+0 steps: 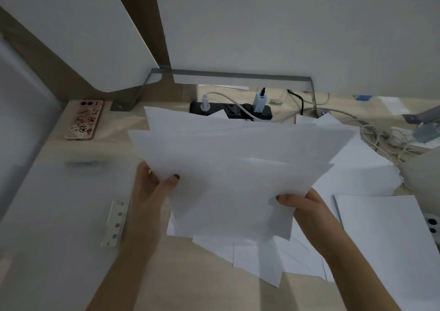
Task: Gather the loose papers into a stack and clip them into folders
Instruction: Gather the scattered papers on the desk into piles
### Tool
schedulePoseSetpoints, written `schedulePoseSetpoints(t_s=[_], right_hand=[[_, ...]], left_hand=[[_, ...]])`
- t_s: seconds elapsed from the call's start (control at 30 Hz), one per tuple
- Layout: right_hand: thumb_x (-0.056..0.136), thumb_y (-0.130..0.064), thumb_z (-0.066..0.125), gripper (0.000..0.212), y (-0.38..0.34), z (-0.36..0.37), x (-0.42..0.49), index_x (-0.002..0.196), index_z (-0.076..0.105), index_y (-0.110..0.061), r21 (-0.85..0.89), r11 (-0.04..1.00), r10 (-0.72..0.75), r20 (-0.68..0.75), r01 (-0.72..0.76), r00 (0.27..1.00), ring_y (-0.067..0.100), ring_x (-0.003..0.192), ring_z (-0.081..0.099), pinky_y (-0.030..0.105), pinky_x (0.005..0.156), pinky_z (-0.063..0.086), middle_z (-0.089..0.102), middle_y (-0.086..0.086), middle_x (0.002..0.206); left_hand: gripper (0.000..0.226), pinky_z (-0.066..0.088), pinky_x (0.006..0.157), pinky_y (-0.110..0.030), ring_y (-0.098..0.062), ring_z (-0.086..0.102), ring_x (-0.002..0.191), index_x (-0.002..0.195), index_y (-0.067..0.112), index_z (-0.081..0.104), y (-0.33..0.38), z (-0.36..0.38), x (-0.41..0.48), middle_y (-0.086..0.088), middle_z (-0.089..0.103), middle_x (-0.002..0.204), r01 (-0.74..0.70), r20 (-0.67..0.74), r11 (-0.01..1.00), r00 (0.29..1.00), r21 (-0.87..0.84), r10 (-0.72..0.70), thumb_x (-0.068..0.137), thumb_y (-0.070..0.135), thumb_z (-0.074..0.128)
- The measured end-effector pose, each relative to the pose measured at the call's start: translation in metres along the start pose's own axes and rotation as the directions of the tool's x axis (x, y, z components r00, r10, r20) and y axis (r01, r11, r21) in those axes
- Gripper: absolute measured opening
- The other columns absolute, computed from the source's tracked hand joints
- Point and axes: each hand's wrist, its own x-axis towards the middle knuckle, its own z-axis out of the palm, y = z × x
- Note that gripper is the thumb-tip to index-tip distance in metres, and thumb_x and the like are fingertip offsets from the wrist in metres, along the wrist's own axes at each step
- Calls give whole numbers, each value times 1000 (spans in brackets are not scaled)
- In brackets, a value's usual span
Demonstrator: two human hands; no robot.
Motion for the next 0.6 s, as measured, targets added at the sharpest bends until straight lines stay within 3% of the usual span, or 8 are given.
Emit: schedulePoseSetpoints(t_s=[0.2,0.3,0.43,0.6], right_hand=[[71,-11,59,27,-10,10,-3,93,70,-23,-69,993,-99,-2,98,995,8,86,69,16,67,52,74,-6,90],[73,-20,58,31,-3,8,0,103,63,-26,-74,993,-94,-73,89,993,2,89,67,15,70,52,73,-13,97],[75,-31,68,31,16,8,4,105,62,-33,-36,998,-65,-153,60,986,3,95,65,26,86,46,71,-15,102],[76,-33,52,32,27,18,8,105,64,-29,14,996,-84,-173,87,981,13,100,64,29,83,48,71,-9,105]], left_hand=[[32,46,61,-6,7,61,70,93,14,56,9,5,-11,19,67,71,-30,79,997,997,67,25,84,-14,46],[20,48,60,-9,3,64,71,92,17,59,3,1,-14,15,70,75,-31,67,996,997,85,25,77,4,59],[35,50,61,-12,0,65,73,93,23,60,-8,2,-14,12,71,78,44,59,996,997,72,-48,59,29,62],[28,51,63,-19,-8,65,78,92,26,61,-23,12,-11,13,70,79,127,23,984,991,122,-131,64,24,59]])
